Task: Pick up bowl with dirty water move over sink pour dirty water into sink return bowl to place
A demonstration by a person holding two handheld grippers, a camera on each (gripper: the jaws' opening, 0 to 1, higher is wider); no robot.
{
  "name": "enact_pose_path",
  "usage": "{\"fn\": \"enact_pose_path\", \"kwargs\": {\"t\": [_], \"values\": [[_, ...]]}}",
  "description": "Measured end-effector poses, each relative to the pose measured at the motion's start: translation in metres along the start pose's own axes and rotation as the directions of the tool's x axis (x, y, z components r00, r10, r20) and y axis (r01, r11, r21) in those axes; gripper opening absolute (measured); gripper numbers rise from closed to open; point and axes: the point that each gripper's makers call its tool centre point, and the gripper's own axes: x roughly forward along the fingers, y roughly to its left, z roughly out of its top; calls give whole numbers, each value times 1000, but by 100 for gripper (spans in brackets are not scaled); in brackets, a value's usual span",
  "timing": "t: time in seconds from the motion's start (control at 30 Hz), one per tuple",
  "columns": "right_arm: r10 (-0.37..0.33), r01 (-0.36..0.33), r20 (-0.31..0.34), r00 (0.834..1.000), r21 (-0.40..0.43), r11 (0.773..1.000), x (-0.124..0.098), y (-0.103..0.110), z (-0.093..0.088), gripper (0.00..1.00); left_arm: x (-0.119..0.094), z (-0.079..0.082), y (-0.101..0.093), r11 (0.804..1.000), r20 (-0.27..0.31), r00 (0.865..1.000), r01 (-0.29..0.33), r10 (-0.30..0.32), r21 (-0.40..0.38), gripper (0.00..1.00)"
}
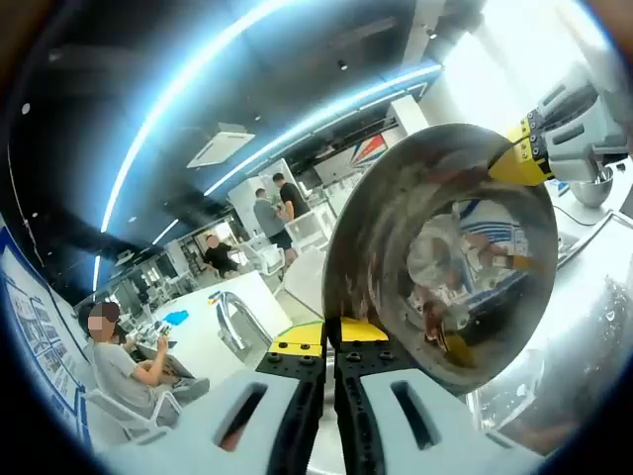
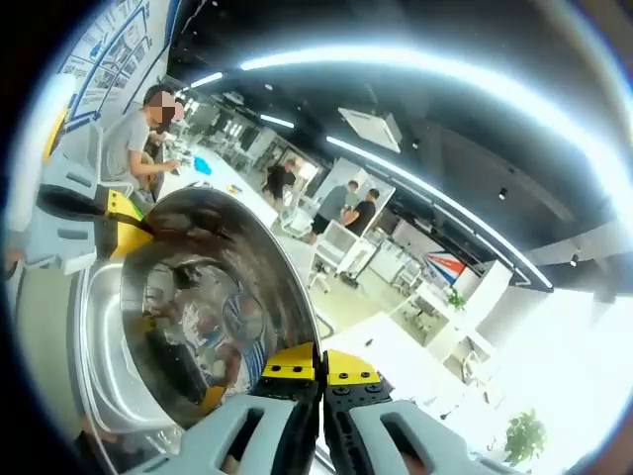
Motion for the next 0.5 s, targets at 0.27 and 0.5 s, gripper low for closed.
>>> {"fn": "enact_pose_path", "kwargs": {"t": [0.27, 0.5], "values": [[13, -7, -134, 991, 49, 999, -20, -28, -52, 0, -7, 13, -57, 993, -12, 994, 106, -105, 45, 0], [34, -15, -220, 975, 86, 996, -38, -49, -88, 0, -14, 27, -92, 981, -27, 980, 196, -196, 11, 0]]}}
